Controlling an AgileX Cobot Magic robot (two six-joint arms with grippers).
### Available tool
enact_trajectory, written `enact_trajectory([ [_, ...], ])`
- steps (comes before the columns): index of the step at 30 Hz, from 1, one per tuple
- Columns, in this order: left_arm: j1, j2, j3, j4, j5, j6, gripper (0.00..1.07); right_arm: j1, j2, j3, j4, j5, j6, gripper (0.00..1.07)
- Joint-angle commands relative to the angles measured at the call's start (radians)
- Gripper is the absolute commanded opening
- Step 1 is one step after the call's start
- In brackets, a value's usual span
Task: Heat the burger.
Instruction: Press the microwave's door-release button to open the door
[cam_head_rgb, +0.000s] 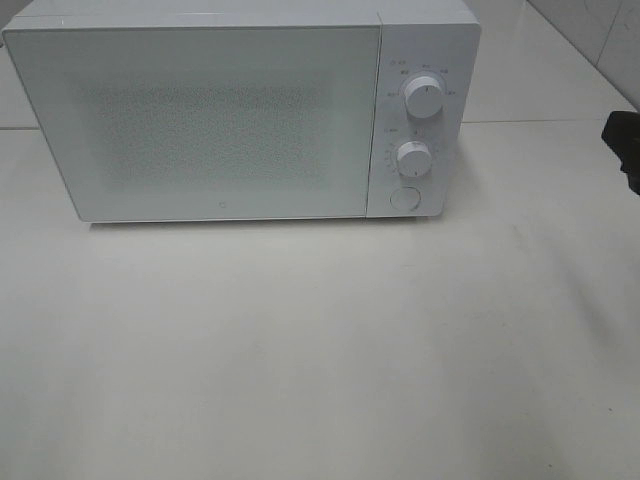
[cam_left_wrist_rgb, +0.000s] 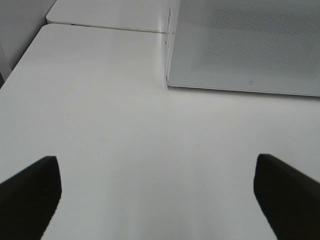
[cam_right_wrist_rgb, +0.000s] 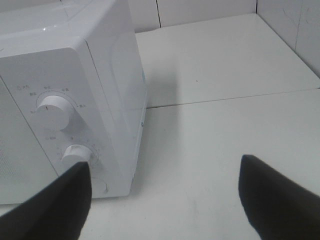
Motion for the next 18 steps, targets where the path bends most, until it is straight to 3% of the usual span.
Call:
enact_trajectory([
  [1, 0.004, -0.020, 0.004, -0.005, -0.007, 0.000, 1.00, -0.008, 0.094, 0.005, -0.002, -0.153, -0.011, 0.74],
  [14, 0.004, -0.020, 0.004, -0.005, -0.007, 0.000, 1.00, 0.002, 0.408, 0.009, 0.013, -0.475, -0.125, 0.74],
  [18, 0.004, -0.020, 0.004, -0.005, -0.007, 0.000, 1.00, 0.109, 0.505, 0.009, 0.149, -0.552, -0.221, 0.74],
])
